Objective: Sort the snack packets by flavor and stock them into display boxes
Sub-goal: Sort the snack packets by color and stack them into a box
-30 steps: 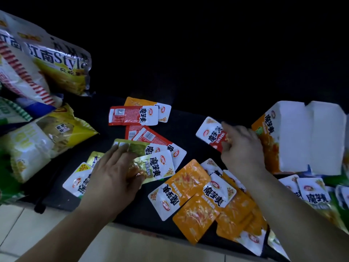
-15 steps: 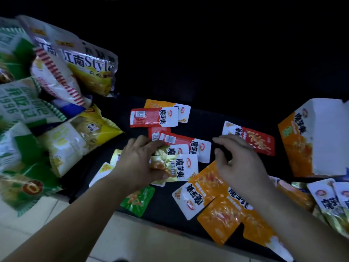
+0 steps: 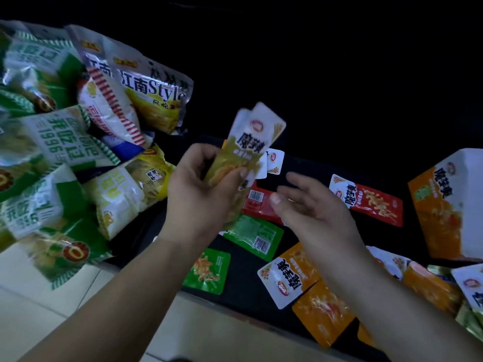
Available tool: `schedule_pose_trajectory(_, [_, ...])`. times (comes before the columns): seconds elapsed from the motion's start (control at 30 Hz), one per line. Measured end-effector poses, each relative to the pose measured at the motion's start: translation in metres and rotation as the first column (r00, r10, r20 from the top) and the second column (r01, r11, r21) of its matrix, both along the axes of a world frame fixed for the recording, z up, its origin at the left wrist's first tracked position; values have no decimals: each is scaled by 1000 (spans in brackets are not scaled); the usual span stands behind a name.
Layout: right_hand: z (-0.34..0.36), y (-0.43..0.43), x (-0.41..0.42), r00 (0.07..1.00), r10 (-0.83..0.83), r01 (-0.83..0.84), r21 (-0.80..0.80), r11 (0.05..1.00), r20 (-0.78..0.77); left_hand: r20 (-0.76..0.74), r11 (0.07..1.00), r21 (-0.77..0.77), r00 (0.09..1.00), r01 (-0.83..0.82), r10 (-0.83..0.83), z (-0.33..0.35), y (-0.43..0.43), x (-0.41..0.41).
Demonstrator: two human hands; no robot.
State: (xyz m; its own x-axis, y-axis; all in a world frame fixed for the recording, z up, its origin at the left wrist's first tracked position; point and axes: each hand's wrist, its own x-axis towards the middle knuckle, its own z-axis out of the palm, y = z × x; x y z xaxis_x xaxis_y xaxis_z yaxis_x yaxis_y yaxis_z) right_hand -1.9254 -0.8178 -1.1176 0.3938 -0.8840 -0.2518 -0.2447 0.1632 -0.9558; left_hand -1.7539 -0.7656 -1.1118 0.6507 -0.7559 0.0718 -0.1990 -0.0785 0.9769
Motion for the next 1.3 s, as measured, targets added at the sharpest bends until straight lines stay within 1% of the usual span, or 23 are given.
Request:
schedule_pose_trajectory(0.07, [9,2,4,996,34,-39,49,998,83,-189,999,-29,982,-26,20,9,1,-14])
schedule_pose_trajectory(0.13, [18,2,8,990,41,-54,94,994,138,-386,1000,-24,922,-7,-3,8,5,-27])
schedule_pose_trajectory(0.17, [20,2,8,989,13,-32,127,991,148,-468,1000,-15,883,3,-10,6,8,-33])
schedule_pose_trajectory(0.2, [19,1,8,989,-35,10,173,985,143,-525,1000,1,851,8,-6,2,10,-39])
schedule_pose_trajectory(0.27, [12,-1,6,988,-115,82,276,958,107,-575,999,36,818,34,-7,-7,16,-51])
schedule_pose_trajectory(0.3, [8,-2,4,987,-133,99,312,945,89,-579,996,53,815,69,-26,-10,19,-57])
schedule_pose_trajectory(0.37, [2,-2,0,982,-175,141,351,926,66,-542,978,90,833,187,-109,-17,25,-66])
schedule_pose_trajectory(0.4, [-1,-2,-3,977,-204,167,360,918,67,-514,961,106,841,256,-168,-19,29,-70])
schedule_pose_trajectory(0.47, [-7,-4,-7,965,-249,202,374,905,80,-485,913,126,827,388,-285,-22,38,-75])
schedule_pose_trajectory(0.5, [-8,-5,-9,962,-260,211,382,900,82,-477,890,137,816,435,-326,-23,42,-78])
schedule_pose_trajectory(0.57, [-12,-8,-11,956,-280,226,391,892,87,-456,866,159,813,474,-362,-25,48,-81])
schedule_pose_trajectory(0.67, [-14,-15,-15,949,-305,258,360,897,80,-482,872,168,810,460,-334,-31,54,-80])
schedule_pose_trajectory(0.8, [-18,-31,-33,908,-417,388,280,878,47,-430,899,260,876,352,-219,-40,60,-67])
schedule_pose_trajectory(0.87, [-16,-39,-41,883,-464,439,229,869,66,-475,934,226,868,276,-142,-42,62,-62])
schedule_pose_trajectory(0.9, [-15,-40,-44,885,-460,440,197,876,68,-498,947,205,860,247,-116,-43,63,-61])
schedule_pose_trajectory(0.97, [-12,-36,-47,915,-400,388,148,910,59,-513,964,167,853,207,-94,-42,62,-62])
schedule_pose_trajectory(1.07, [-11,-16,-42,972,-233,231,143,962,-1,-482,978,117,871,173,-97,-40,60,-65])
schedule_pose_trajectory(1.13, [-17,-1,-39,988,-149,154,106,982,-50,-476,985,91,875,144,-85,-39,57,-68])
schedule_pose_trajectory(1.2, [-19,9,-38,990,-116,121,73,990,-75,-483,992,77,874,104,-54,-38,56,-70])
schedule_pose_trajectory(1.3, [-21,12,-44,988,-126,132,66,989,-93,-500,996,59,866,69,-30,-37,55,-71])
